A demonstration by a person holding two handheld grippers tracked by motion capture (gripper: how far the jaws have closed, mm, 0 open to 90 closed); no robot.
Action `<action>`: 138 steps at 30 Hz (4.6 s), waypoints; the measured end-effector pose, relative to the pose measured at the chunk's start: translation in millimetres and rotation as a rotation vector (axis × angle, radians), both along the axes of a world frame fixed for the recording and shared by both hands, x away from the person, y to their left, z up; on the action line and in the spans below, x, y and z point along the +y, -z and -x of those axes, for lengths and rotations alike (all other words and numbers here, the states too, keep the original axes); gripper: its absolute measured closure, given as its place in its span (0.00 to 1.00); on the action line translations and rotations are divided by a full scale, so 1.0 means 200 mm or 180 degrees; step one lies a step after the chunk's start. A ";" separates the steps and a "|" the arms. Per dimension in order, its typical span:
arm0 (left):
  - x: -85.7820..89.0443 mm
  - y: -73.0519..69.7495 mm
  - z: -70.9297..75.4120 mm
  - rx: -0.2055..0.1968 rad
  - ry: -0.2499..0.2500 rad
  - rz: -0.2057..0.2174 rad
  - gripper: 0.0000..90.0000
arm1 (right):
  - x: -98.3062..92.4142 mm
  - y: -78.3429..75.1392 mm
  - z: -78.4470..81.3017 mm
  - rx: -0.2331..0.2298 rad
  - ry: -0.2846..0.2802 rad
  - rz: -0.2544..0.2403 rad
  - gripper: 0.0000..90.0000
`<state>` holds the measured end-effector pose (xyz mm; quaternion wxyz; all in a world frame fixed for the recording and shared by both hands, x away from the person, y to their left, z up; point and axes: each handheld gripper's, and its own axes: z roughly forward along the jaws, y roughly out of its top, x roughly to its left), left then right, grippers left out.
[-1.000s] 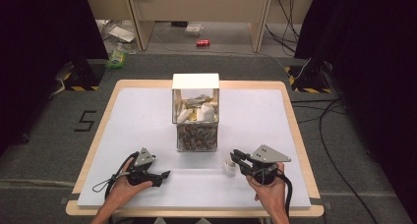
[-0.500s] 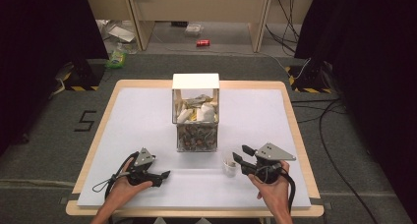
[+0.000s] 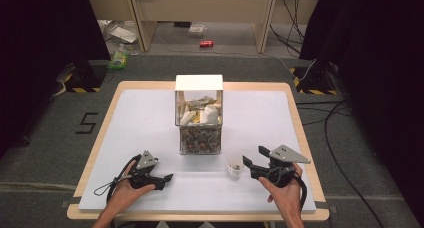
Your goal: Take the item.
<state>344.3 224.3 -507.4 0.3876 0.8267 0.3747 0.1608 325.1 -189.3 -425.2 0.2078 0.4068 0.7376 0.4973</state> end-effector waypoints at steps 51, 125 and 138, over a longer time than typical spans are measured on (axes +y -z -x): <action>0.00 0.00 0.00 0.0006 0.0003 -0.0006 0.17 | -0.23 0.11 0.03 0.0180 0.0414 -0.0063 0.32; 0.00 0.00 0.00 0.0006 0.0003 -0.0006 0.17 | -0.30 0.30 0.18 0.0545 0.0377 0.0425 0.25; 0.00 0.00 0.00 0.0006 0.0002 -0.0006 0.17 | -0.30 0.31 0.22 0.0562 0.0390 0.0531 0.24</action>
